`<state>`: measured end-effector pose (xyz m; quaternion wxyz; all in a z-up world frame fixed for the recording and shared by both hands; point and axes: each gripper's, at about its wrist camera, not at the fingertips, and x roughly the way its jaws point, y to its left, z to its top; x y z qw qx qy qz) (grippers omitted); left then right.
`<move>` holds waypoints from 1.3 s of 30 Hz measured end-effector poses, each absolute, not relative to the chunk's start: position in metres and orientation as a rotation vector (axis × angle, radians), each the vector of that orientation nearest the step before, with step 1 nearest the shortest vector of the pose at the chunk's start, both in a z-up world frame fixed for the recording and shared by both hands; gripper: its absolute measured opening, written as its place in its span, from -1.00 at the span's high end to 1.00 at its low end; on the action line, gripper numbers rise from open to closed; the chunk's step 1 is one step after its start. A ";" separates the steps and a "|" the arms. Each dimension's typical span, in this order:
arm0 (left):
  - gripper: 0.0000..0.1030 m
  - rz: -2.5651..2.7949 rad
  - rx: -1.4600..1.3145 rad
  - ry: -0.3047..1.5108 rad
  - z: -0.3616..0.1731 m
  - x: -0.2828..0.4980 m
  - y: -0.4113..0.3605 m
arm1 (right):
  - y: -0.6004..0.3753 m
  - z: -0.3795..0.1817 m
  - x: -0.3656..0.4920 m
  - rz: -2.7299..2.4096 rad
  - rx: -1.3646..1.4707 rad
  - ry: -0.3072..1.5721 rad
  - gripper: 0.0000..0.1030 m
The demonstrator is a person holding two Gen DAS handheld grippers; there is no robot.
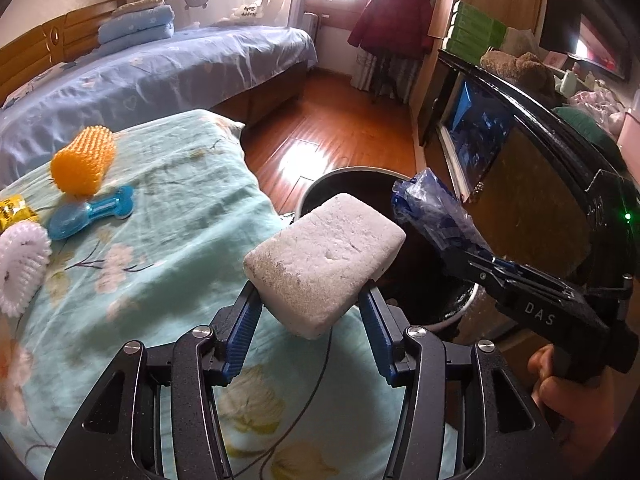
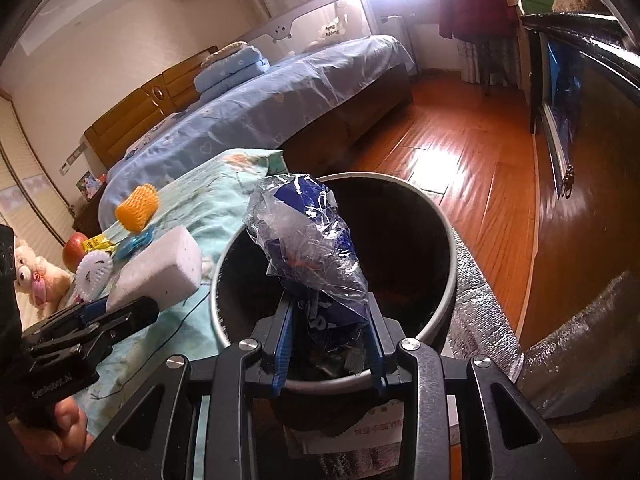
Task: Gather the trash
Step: 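Open the right tool over the bin while the left tool releases the white sponge, then move both open tools back over the bed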
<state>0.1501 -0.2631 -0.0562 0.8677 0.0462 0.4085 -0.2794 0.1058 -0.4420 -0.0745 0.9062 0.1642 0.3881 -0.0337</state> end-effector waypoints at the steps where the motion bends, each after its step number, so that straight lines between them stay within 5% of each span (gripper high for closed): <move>1: 0.03 -0.587 0.098 0.855 -0.056 0.151 -0.266 | -0.444 -0.075 0.107 -0.073 0.340 0.802 0.35; 23: -0.12 -0.609 0.125 0.885 -0.062 0.170 -0.298 | -0.472 -0.076 0.125 -0.097 0.367 0.825 0.28; 28: -0.39 -0.596 0.101 0.888 -0.062 0.169 -0.290 | -0.476 -0.074 0.126 -0.107 0.378 0.821 -0.19; 39: -0.43 -0.511 0.028 0.887 -0.065 0.154 -0.235 | -0.456 -0.066 0.119 -0.065 0.387 0.795 -0.47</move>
